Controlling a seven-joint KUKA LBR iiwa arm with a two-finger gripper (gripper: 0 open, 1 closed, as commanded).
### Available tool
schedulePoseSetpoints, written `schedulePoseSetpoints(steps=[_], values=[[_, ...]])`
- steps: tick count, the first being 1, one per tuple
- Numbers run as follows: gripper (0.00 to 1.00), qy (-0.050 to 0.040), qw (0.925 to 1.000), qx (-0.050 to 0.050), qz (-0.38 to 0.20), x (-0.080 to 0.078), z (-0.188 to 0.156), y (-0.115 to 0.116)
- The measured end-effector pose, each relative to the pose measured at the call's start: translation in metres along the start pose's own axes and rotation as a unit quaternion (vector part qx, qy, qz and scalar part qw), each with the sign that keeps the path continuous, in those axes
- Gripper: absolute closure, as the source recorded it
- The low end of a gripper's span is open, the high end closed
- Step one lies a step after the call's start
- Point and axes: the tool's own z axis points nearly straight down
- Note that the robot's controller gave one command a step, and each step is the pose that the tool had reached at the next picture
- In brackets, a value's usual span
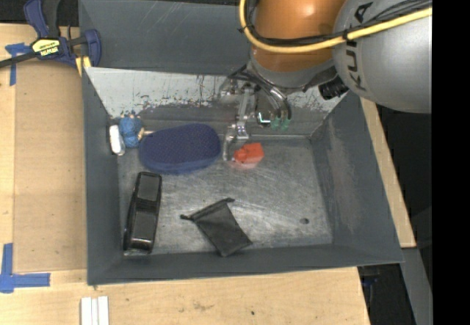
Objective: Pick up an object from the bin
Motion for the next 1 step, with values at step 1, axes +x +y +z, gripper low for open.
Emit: schedulePoseSetpoints(steps=[1], values=[[0.00,0.0000,1.0000,0.001,-0.007,-0.0184,0.0780,-0.0212]])
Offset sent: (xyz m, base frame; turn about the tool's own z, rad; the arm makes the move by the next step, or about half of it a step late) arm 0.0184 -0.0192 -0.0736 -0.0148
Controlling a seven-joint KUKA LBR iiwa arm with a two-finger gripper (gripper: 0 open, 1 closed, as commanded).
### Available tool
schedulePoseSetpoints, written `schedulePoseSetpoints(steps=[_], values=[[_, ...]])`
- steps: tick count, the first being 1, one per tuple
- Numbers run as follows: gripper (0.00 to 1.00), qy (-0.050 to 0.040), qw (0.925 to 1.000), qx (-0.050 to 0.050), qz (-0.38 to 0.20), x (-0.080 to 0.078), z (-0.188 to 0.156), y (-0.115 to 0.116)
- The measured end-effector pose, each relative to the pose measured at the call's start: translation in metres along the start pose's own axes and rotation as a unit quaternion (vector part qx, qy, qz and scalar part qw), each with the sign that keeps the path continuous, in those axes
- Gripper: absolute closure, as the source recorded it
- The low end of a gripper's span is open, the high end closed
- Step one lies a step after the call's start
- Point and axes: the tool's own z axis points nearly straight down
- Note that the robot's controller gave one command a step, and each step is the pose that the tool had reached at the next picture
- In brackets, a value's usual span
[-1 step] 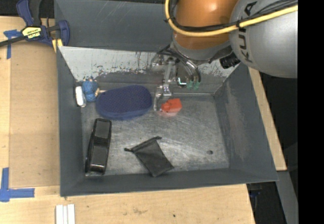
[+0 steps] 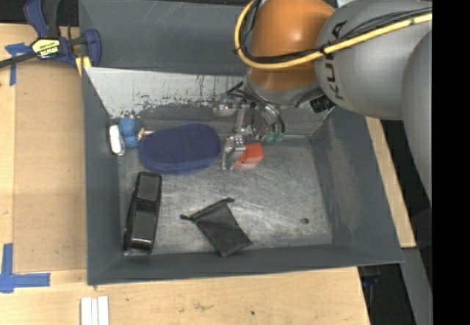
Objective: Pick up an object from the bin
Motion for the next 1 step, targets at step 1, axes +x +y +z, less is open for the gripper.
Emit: schedulePoseSetpoints(steps=[1], values=[[0.00,-0.0041,0.9943,-0.002,0.107,-0.0008,0.0797,-0.0316]])
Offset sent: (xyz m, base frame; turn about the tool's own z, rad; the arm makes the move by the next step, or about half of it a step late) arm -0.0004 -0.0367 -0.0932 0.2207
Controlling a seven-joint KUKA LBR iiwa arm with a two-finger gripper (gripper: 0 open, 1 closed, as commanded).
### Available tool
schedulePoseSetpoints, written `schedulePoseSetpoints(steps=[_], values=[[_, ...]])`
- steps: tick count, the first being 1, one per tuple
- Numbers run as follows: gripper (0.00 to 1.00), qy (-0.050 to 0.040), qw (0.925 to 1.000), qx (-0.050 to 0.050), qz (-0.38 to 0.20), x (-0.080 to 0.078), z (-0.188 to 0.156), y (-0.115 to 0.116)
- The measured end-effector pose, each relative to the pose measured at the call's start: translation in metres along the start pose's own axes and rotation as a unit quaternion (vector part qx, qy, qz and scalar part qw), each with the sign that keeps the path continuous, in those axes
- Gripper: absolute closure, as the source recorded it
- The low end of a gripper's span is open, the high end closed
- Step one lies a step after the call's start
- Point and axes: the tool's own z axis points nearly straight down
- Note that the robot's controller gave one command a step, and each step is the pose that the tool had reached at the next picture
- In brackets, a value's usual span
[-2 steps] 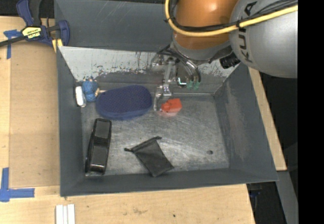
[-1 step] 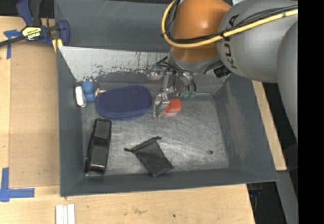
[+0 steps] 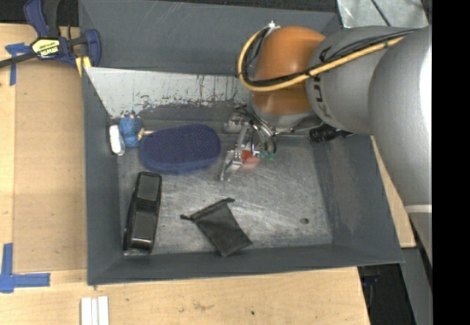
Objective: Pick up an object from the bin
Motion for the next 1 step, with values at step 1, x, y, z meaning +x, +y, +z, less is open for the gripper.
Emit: schedulePoseSetpoints(steps=[1], values=[[0.00,0.0015,1.0000,0.002,0.005,-0.0036,0.0031,-0.0424]])
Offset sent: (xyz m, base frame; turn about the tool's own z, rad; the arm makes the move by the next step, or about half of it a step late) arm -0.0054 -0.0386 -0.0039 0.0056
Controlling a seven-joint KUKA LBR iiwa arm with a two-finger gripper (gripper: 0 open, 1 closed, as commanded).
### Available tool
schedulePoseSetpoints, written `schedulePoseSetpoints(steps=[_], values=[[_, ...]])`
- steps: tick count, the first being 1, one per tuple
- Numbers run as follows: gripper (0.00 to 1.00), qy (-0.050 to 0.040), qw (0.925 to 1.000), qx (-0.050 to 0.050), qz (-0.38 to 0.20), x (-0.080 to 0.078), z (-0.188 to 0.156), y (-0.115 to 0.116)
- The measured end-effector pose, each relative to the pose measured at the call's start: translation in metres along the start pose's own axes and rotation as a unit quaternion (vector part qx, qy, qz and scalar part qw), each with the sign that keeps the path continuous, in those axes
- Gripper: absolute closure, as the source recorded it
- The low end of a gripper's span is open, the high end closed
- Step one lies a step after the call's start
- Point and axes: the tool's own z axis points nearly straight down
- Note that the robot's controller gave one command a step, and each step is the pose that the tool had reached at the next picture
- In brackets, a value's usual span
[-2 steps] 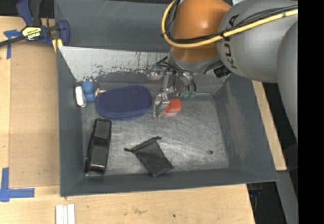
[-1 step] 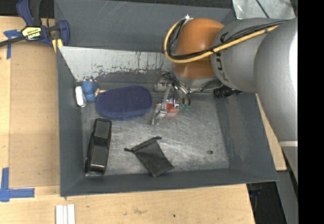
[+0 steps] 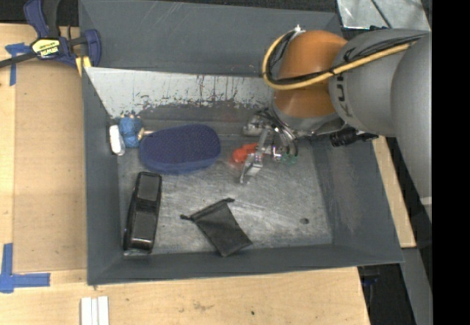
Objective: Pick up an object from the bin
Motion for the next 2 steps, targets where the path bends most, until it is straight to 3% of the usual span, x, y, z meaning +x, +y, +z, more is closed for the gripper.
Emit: schedulePoseSetpoints(steps=[1,2], values=[[1.00,-0.0027,1.0000,-0.002,-0.001,-0.001,-0.002,0.003],[1.00,-0.0054,0.9925,-0.001,-0.122,0.022,-0.153,-0.008]])
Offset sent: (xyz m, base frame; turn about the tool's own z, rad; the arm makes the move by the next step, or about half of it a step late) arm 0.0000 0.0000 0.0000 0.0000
